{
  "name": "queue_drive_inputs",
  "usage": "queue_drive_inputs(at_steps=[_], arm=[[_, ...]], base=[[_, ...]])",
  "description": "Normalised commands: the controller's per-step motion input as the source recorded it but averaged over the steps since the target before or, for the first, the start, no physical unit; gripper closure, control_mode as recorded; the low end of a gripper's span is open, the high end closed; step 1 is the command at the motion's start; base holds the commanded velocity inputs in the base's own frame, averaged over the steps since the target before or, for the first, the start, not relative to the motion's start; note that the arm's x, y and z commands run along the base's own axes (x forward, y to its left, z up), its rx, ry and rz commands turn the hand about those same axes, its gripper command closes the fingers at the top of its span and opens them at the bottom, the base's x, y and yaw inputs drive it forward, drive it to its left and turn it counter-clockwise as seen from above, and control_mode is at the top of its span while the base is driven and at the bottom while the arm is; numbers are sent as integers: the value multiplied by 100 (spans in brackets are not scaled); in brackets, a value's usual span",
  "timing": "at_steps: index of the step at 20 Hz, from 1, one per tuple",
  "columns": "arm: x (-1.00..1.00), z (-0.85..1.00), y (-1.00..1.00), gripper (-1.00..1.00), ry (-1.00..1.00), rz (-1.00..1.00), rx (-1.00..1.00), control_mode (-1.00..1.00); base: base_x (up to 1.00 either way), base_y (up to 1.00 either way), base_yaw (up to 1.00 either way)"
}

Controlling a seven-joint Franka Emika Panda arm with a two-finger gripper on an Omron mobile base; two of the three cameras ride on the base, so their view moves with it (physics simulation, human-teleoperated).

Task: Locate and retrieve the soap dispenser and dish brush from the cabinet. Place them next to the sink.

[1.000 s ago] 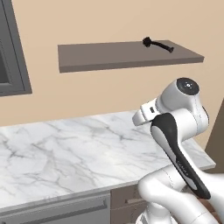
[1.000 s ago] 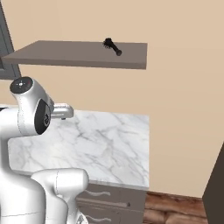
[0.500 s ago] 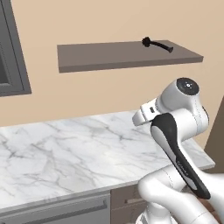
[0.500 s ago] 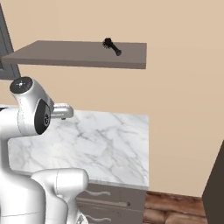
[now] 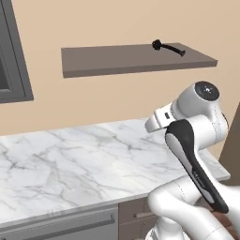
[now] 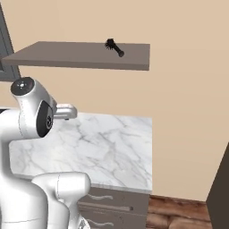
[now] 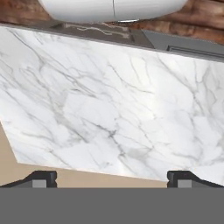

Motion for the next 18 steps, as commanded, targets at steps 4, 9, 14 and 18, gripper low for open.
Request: queue_drive_inputs(at_steps=[4,9,14,18], arm=[[1,49,-53,-100,-8,-4,0,-100],[1,55,-48,-100,-15,0,0,-100],[1,61,-57,-100,-16,4,-1,-100],[18,67,-53,-100,-5,0,-3,-100]], base=[[0,0,0],[0,0,0],[0,0,0],[0,0,0]])
